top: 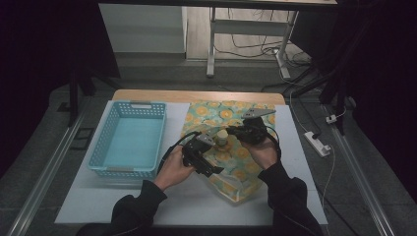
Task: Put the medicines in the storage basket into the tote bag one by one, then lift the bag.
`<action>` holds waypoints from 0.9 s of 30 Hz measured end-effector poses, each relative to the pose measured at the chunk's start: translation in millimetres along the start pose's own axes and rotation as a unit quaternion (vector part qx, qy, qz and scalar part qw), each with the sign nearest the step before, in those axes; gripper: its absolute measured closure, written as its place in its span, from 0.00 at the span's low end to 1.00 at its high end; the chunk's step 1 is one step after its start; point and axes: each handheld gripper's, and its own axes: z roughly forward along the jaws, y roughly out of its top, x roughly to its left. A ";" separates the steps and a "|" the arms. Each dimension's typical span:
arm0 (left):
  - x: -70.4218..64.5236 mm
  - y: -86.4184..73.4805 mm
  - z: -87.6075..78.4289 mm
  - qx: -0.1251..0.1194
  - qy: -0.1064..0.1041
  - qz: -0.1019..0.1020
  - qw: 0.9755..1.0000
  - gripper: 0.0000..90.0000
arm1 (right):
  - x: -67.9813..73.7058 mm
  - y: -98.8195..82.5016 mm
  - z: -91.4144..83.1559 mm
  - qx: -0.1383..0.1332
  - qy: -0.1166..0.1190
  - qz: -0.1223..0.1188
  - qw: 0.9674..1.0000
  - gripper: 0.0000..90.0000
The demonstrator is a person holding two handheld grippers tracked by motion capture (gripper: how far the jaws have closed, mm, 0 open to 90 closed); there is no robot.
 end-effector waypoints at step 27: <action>12.6 -18.7 29.0 0.042 0.010 -0.016 0.999 0.02 | 1.2 0.4 -0.9 0.003 0.002 0.000 1.000 1.00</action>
